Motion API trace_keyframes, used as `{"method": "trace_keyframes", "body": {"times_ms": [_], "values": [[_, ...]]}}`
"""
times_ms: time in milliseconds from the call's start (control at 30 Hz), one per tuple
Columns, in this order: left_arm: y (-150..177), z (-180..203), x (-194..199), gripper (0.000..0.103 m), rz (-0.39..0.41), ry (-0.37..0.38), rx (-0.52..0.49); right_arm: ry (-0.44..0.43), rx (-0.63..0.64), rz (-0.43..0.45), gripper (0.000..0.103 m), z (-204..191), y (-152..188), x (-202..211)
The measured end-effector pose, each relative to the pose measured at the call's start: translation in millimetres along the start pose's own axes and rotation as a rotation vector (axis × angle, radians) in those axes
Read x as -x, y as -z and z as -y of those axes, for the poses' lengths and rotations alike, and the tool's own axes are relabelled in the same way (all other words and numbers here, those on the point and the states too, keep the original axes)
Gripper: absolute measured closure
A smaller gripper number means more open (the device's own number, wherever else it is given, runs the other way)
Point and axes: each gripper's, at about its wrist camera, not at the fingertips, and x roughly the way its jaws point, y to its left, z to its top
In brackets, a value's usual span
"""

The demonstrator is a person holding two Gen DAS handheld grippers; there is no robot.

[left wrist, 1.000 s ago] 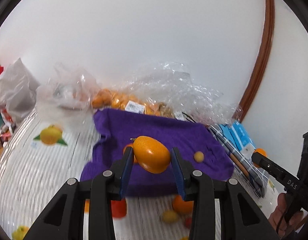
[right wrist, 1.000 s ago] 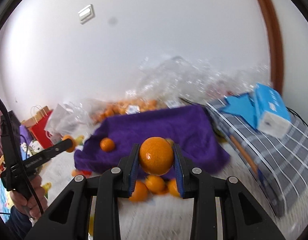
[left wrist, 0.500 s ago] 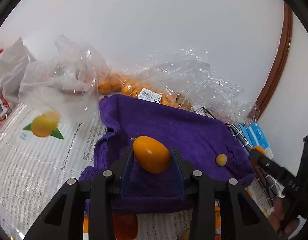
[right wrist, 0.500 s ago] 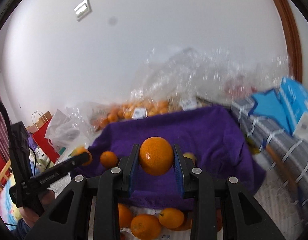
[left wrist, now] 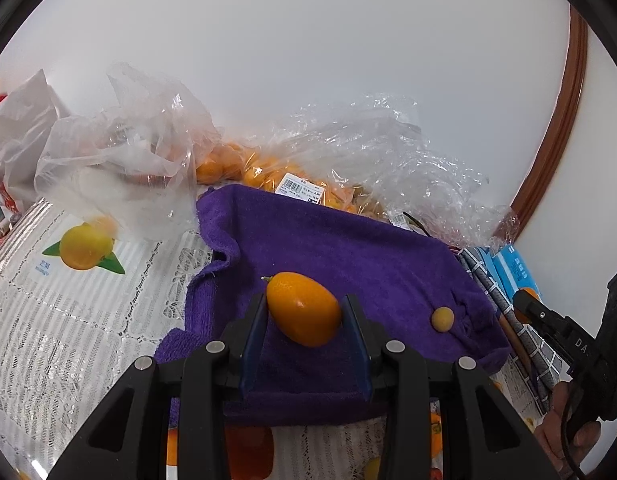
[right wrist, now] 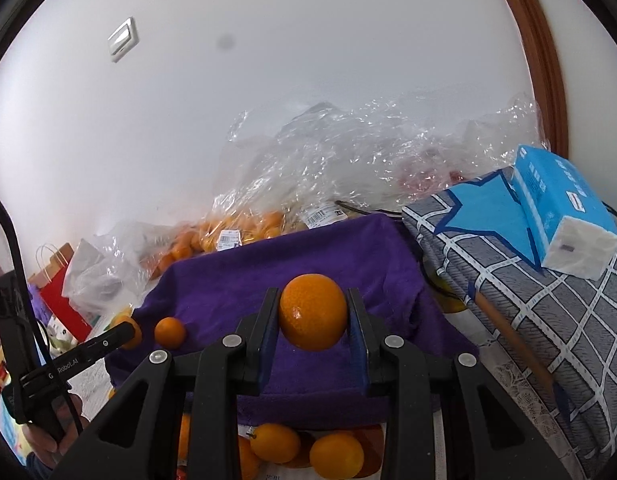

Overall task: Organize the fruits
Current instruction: 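Lift both held fruits and carry them over the purple towel, then open the left gripper to drop the oval fruit while the right gripper releases its orange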

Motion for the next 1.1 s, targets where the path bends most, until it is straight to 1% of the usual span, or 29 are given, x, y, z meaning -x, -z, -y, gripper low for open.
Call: {"method": "trace_keyframes", "body": {"times_ms": [100,300,400,500,633,767,967,1100], "values": [[0.5,-0.4,-1.1,0.067,-0.005,-0.007,0.002,0.012,0.009,-0.008,0.071,-0.5,1.7,-2.6],[-2.5,-7.0,3.1,0.067,0.015,-0.02,0.039,0.02,0.012,-0.044,0.071,-0.8,5.8,-13.8],[-2.0,-10.8,-1.8,0.067,-0.007,-0.025,0.057,0.034,0.017,-0.045,0.071,0.3,6.3,-14.2],[-1.1,-14.2,-4.4,0.067,-0.025,-0.012,0.075,0.037,0.011,-0.055,0.071,3.0,6.6,-15.7],[0.7,-10.6,-5.2,0.067,-0.022,0.002,0.057,0.029,-0.001,-0.091,0.071,4.4,8.9,-21.9],[3.9,-3.7,-9.1,0.067,-0.048,0.022,0.036,0.039,0.044,-0.126,0.071,-4.8,14.1,-29.6],[7.2,3.8,-13.0,0.067,-0.058,-0.022,0.001,0.065,0.099,-0.163,0.071,-14.3,21.0,-38.3],[7.8,1.8,-14.9,0.067,-0.076,-0.017,0.012,0.069,0.109,-0.194,0.071,-16.3,23.7,-44.4]]}}
